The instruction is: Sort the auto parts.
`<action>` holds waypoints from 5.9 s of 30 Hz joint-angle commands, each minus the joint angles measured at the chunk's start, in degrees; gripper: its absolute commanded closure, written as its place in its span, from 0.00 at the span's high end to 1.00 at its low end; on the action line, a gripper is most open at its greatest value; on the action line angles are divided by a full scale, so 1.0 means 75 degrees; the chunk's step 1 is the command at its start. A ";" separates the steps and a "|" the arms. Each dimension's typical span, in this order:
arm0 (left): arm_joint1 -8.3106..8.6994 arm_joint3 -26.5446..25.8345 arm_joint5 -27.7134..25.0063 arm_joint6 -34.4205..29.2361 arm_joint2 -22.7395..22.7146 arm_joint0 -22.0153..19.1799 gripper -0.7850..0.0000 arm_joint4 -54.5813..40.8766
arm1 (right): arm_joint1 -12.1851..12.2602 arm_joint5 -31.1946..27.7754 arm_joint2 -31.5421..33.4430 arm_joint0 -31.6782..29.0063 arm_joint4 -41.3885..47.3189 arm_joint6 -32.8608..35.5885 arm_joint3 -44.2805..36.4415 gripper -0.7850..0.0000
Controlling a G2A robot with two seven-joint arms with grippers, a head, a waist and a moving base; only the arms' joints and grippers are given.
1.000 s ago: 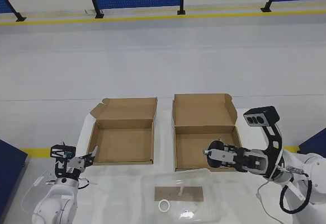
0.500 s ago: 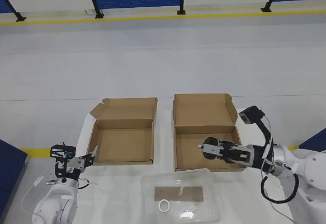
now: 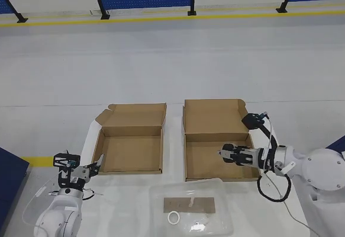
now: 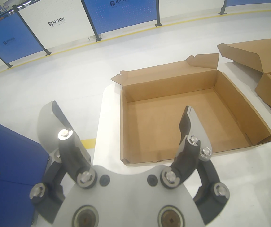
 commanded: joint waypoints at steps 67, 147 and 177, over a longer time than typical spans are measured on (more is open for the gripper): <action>0.0000 0.0000 0.0000 0.0000 0.0000 0.0000 1.00 0.0000 | -0.1974 0.2982 -0.6401 0.4729 -0.4265 -0.0331 0.7522 0.00; 0.0000 0.0000 0.0000 0.0000 0.0000 0.0000 1.00 0.0000 | -0.1855 0.1726 -0.5020 0.3533 -0.6413 0.0623 0.4483 1.00; 0.0000 0.0000 0.0000 0.0000 0.0000 0.0000 1.00 0.0000 | -0.1307 -0.3584 -0.4231 0.2799 -0.4145 0.2789 0.2010 1.00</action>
